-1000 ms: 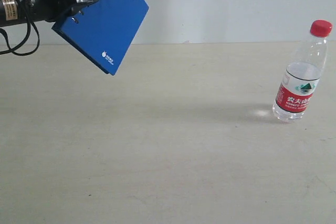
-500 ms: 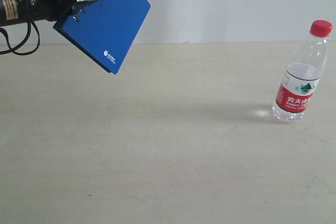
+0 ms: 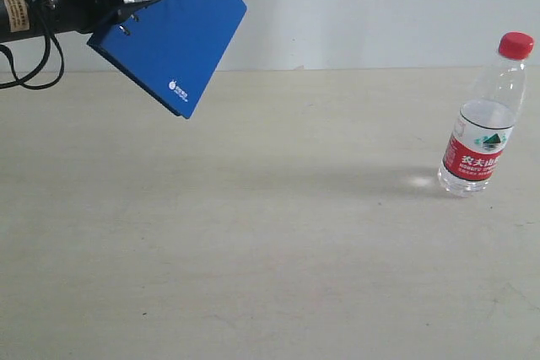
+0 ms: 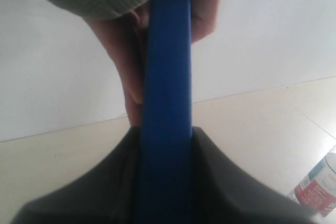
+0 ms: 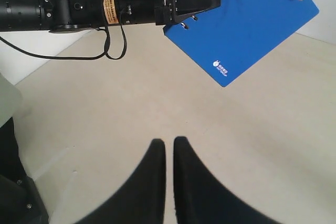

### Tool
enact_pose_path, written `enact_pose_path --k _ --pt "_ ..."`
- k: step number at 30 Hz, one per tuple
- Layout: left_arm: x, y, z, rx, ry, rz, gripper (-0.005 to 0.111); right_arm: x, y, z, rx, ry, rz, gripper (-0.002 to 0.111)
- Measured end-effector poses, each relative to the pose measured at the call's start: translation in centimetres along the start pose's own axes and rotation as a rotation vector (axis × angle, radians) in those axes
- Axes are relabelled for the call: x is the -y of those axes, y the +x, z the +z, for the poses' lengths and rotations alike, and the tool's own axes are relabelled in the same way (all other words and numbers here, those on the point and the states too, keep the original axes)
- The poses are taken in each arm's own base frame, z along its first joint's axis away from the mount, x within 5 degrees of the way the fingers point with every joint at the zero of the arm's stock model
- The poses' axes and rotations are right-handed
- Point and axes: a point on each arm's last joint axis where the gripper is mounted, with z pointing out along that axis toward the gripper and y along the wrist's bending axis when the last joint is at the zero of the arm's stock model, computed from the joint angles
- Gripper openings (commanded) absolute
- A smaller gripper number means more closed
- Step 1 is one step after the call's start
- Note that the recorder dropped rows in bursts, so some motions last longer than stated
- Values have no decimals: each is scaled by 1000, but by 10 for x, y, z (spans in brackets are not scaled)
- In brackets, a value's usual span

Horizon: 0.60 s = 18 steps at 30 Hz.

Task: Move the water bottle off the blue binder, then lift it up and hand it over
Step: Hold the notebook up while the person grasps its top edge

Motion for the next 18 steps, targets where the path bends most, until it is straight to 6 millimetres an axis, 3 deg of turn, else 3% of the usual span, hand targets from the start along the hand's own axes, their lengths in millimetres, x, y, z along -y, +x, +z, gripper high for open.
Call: enact_pose_path --k 14,17,18 --pt "1 0 0 -5 12 12 6 0 0 0 0 0 0 1" --pt "1 0 0 -5 12 12 26 0 0 0 0 0 0 1" --pt "1 0 0 -5 12 12 40 0 0 0 0 0 0 1"
